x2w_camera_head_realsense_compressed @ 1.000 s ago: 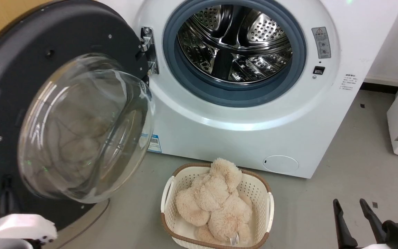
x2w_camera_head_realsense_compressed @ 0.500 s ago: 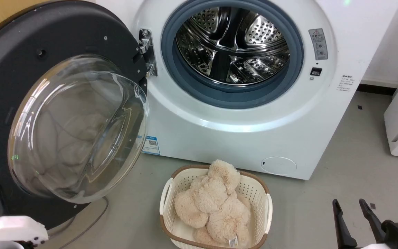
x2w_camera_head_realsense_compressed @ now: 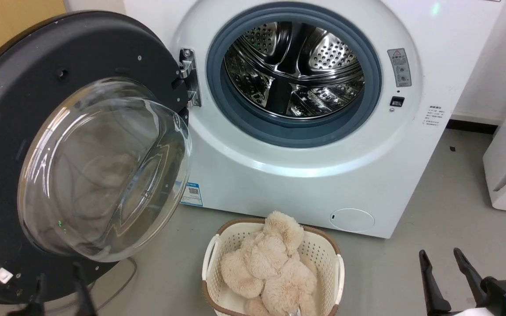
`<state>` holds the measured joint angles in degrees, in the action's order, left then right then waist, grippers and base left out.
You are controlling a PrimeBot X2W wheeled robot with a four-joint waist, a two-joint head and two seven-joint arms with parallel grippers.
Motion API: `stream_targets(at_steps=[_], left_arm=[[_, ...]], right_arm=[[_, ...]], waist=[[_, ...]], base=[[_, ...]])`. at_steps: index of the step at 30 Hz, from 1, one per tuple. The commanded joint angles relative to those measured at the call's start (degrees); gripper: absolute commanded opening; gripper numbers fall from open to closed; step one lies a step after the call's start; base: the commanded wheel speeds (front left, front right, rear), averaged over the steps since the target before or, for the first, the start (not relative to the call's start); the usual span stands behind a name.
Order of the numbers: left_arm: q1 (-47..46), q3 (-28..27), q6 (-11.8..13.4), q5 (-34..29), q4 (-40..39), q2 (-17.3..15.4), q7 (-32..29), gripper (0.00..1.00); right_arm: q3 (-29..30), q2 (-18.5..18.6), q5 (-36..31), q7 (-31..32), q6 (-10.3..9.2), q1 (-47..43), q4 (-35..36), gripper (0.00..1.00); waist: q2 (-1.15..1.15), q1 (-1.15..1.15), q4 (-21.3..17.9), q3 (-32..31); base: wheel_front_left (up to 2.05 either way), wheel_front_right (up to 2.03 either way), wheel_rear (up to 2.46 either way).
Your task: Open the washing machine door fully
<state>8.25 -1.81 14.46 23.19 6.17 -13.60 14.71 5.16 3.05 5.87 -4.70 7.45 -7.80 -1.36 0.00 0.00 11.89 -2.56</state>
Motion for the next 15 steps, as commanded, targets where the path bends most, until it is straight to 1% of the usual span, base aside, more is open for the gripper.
stream_targets(at_steps=[1, 8, 15], left_arm=[[1.18, 0.82, 0.15, -0.75, -0.92, 0.42, 0.26, 1.00], [2.20, 7.22, -0.60, -3.42, -3.39, 2.76, -0.62, 1.00], [-0.68, 13.49, -3.36, -5.29, -1.50, 4.22, -1.94, 1.00]], right_arm=[[-0.13, -0.17, -0.25, 0.04, 0.03, -0.95, 0.52, 1.00], [-0.33, -0.17, -0.56, 0.56, 0.03, -1.57, 2.08, 1.00], [-0.54, -0.17, -1.64, 1.28, 0.03, -1.72, 3.80, 1.00]], waist=[[0.00, 0.00, -0.07, -0.16], [0.00, 0.00, -0.69, -0.97], [0.00, 0.00, -3.37, -1.07]], base=[[0.00, 0.00, 0.00], [0.00, 0.00, 0.00], [0.00, 0.00, 0.00]])
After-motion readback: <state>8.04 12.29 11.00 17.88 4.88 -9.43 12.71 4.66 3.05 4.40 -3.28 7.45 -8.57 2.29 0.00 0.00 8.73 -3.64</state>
